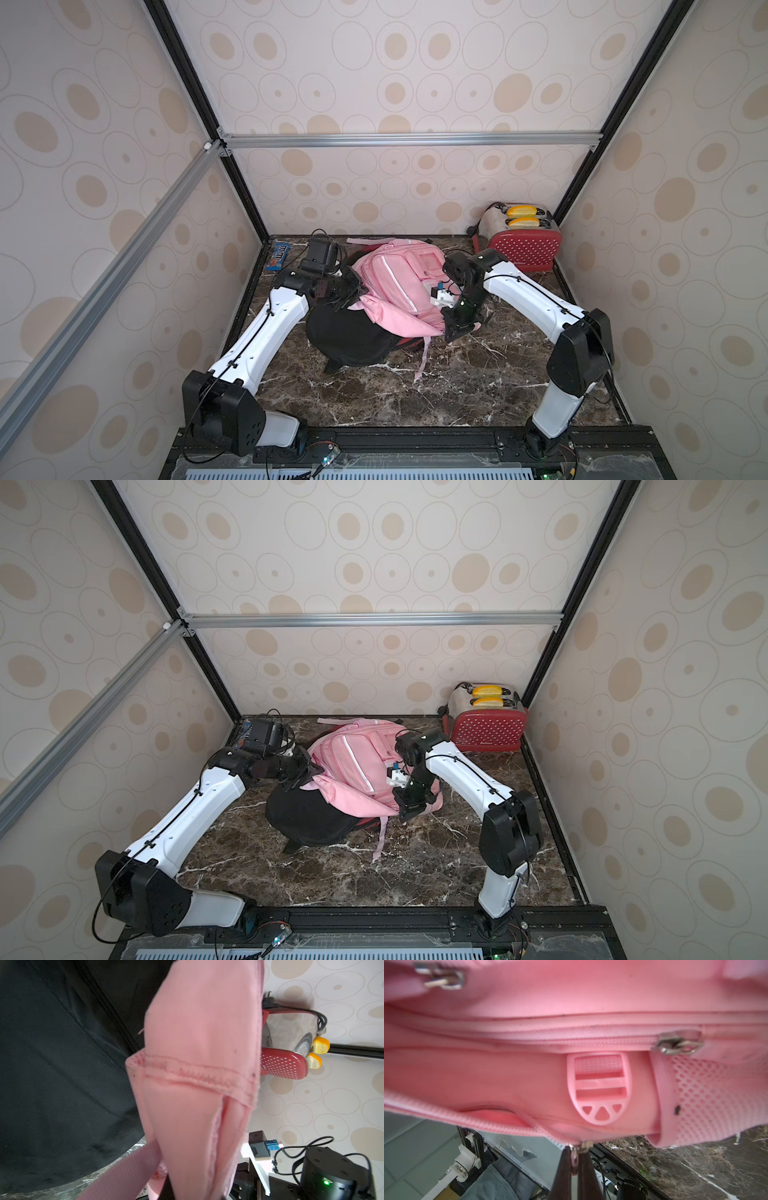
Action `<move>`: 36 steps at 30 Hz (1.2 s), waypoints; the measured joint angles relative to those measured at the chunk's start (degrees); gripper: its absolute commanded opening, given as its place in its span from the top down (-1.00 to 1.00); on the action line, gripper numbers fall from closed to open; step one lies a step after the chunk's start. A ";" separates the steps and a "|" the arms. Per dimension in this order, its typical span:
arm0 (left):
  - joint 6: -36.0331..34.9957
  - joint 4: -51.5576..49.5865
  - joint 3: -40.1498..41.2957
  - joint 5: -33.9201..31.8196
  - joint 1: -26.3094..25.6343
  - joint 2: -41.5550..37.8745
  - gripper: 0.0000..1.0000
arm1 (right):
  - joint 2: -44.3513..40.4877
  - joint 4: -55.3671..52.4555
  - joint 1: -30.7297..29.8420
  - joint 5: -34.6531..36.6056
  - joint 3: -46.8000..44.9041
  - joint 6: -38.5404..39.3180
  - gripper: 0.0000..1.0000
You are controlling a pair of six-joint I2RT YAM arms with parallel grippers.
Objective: Zip up the backpack
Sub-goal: Zip the zipper on the backpack.
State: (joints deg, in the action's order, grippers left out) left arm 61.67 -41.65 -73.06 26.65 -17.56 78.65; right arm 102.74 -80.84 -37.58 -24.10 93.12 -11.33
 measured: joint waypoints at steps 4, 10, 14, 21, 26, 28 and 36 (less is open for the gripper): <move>-1.99 1.46 3.21 -0.42 0.22 -1.70 1.00 | 2.47 -1.60 -0.83 -1.38 3.98 -0.28 1.00; -3.48 3.50 6.21 -0.94 0.26 -2.95 1.00 | 5.31 -3.61 -2.36 -4.20 8.55 -1.05 1.00; -4.15 4.26 7.26 -1.25 0.31 -3.08 1.00 | 6.14 -4.17 -4.20 -5.60 9.84 -1.99 1.00; -4.83 5.14 8.33 -1.29 0.48 -3.13 1.00 | 6.95 -5.16 -5.62 -7.43 13.84 -4.33 1.00; -4.98 6.29 9.64 -1.20 0.55 -3.61 1.00 | 8.81 -5.75 -6.12 -9.86 18.38 -6.60 1.00; -5.01 7.13 10.32 -1.01 0.57 -4.13 1.00 | 10.03 -6.36 -6.45 -10.78 20.28 -7.43 1.00; -4.94 12.61 15.06 0.59 0.59 -7.82 1.00 | 12.02 -6.78 -6.95 -15.02 22.88 -12.11 1.00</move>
State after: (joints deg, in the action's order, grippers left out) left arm 56.73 -29.04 -58.00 27.24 -16.97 70.83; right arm 114.76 -87.61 -44.53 -39.11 116.01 -23.44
